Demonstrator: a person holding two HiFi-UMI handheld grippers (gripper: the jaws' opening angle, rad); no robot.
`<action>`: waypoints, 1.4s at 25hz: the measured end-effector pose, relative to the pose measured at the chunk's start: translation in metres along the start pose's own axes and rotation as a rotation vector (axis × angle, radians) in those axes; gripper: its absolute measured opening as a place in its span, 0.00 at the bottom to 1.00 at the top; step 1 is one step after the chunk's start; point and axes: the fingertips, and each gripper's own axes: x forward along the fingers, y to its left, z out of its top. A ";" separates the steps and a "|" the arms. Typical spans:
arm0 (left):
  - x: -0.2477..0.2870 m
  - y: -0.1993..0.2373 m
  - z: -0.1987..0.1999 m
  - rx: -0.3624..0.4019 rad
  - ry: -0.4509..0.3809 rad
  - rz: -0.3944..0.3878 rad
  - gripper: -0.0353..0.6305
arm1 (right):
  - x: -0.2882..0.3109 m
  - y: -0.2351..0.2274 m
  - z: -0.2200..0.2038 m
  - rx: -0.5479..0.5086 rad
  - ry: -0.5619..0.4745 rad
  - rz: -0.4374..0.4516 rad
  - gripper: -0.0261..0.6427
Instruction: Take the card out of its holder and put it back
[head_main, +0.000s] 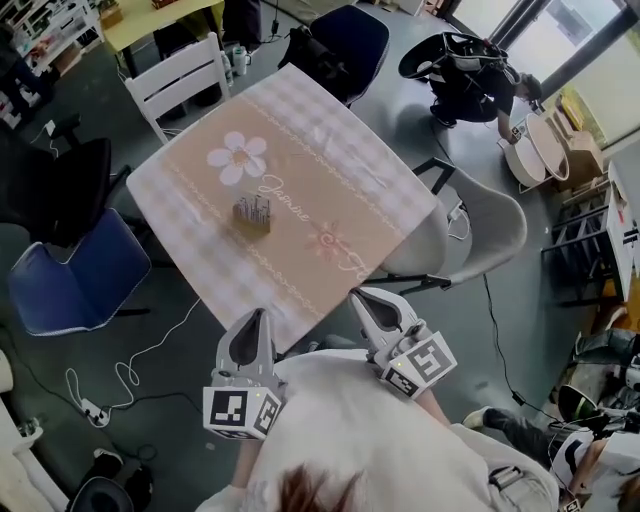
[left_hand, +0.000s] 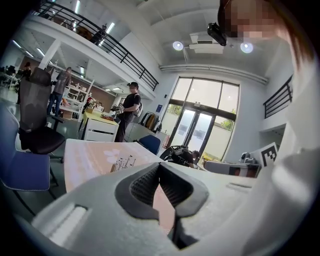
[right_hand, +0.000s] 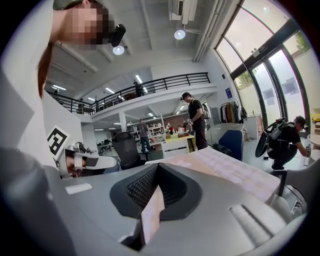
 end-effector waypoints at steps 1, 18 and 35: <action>0.000 0.003 -0.002 -0.007 0.009 0.000 0.05 | 0.005 0.002 -0.001 0.003 0.006 0.005 0.03; -0.001 0.036 0.006 -0.079 -0.016 0.127 0.05 | 0.057 0.016 0.000 -0.001 0.054 0.164 0.03; 0.017 0.015 -0.003 -0.023 0.019 0.232 0.05 | 0.079 -0.014 0.011 0.004 0.084 0.290 0.03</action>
